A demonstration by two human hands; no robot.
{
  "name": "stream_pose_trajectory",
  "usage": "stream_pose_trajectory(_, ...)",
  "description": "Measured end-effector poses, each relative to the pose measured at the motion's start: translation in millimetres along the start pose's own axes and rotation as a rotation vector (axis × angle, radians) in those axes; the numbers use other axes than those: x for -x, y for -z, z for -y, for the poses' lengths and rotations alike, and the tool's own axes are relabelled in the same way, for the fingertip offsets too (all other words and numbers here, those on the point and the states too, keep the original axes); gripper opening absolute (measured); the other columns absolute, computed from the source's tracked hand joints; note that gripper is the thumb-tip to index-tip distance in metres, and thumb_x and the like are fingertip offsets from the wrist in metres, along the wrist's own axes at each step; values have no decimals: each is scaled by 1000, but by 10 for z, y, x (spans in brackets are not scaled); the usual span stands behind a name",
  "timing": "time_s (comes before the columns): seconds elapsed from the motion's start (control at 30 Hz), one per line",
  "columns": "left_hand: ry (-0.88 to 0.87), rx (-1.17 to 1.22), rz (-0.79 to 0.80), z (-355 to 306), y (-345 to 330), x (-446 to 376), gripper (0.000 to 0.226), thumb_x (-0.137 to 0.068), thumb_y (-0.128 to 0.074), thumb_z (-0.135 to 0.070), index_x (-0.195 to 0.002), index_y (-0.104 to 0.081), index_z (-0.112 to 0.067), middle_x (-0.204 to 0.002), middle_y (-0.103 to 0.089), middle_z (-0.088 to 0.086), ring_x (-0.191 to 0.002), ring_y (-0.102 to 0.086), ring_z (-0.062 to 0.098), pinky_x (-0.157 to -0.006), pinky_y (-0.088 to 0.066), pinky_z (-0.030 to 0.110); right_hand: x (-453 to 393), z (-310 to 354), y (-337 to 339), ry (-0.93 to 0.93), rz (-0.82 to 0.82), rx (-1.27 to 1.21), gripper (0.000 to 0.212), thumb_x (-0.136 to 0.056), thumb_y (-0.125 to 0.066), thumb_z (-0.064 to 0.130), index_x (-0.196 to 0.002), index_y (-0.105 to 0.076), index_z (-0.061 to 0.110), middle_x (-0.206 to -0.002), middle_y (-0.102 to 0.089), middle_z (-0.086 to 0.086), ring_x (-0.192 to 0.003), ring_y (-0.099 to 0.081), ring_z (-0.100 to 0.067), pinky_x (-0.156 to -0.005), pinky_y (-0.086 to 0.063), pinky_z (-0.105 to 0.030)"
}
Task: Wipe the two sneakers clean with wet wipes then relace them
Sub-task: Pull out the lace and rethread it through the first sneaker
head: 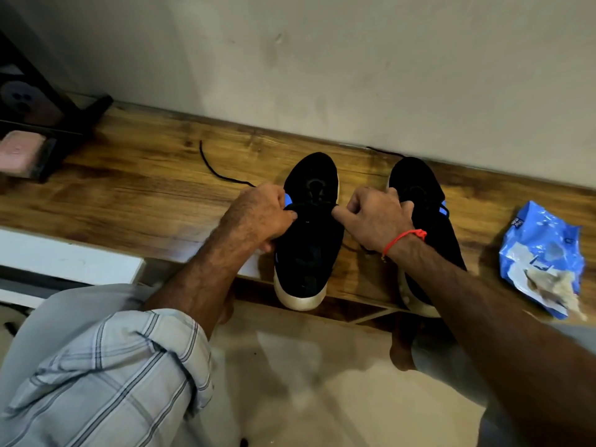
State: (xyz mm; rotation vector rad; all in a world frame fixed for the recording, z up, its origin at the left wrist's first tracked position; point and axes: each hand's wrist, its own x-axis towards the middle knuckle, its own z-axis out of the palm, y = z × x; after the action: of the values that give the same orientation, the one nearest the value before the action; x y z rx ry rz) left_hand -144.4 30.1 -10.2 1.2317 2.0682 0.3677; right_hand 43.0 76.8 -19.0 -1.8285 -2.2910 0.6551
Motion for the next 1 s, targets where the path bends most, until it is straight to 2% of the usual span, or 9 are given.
stream_pose_trajectory(0.17, -61, 38, 10, 32, -46, 16, 25, -93, -72, -29, -100, -49, -23, -105, -61, 6, -76, -74, 27, -57, -64, 44, 18, -38, -12, 83, 34, -48, 21, -88, -55, 48, -84, -59, 28, -96, -61, 11, -107, -38, -21, -81, -24, -39)
stream_pose_trajectory(0.27, -354, -131, -52, -4, -120, 62, 45, -89, -76, -26, -124, -49, -35, -123, -47, -1, -109, -60, 23, -84, -59, 46, 39, -6, -12, 107, 24, -50, 17, -89, -55, 48, -88, -62, 33, -98, -62, 12, -109, -38, -20, -84, -26, -40)
stream_pose_trajectory(0.4, -528, -360, -256, -69, -186, 86, 25, -90, -72, -40, -113, -65, -34, -121, -51, -9, -109, -57, 17, -83, -55, 42, 42, 37, -3, 145, -24, -4, 21, -85, -58, 49, -81, -63, 29, -93, -63, 13, -109, -39, -18, -88, -28, -42)
stream_pose_trajectory(0.53, -369, -104, -303, -84, -175, 43, 14, -86, -76, -44, -81, -67, -35, -97, -64, -15, -90, -61, 9, -72, -54, 35, 78, -2, -10, 131, -64, 70, 28, -83, -56, 51, -74, -62, 25, -86, -62, 13, -107, -40, -18, -90, -29, -44)
stream_pose_trajectory(0.6, -171, 199, -301, -35, -105, -34, 15, -89, -76, -38, -80, -67, -29, -92, -68, -13, -87, -64, 9, -74, -54, 34, 89, -33, 9, 113, -64, 48, 28, -83, -56, 51, -73, -60, 25, -83, -61, 12, -105, -42, -20, -89, -29, -44)
stream_pose_trajectory(0.67, -68, 266, -311, 30, -87, -76, 13, -94, -70, -30, -84, -63, -28, -95, -69, -9, -92, -65, 14, -82, -56, 38, 94, -54, 24, 111, -50, 8, 27, -83, -58, 49, -73, -60, 24, -84, -61, 11, -104, -42, -20, -88, -28, -43)
stream_pose_trajectory(0.83, -430, 87, -147, 19, -217, -64, 43, -97, -58, -12, -133, -58, -35, -129, -63, -11, -113, -60, 16, -94, -52, 37, 107, -49, 11, 133, -61, 2, 27, -83, -56, 48, -71, -58, 24, -87, -62, 11, -104, -44, -20, -88, -30, -43)
stream_pose_trajectory(0.9, -526, -95, -115, -32, -189, -37, 33, -97, -62, -36, -129, -62, -43, -132, -62, -17, -124, -53, 15, -104, -43, 47, 109, -60, 17, 135, -61, 22, 26, -83, -55, 49, -73, -59, 26, -88, -63, 11, -107, -45, -20, -87, -29, -43)
stream_pose_trajectory(1.0, -520, -367, -218, -64, -182, 25, 24, -92, -63, -56, -111, -72, -45, -121, -66, -24, -121, -47, 13, -99, -30, 46, 115, -63, 32, 148, -76, 45, 27, -84, -54, 51, -72, -59, 26, -83, -63, 13, -105, -48, -18, -85, -27, -41)
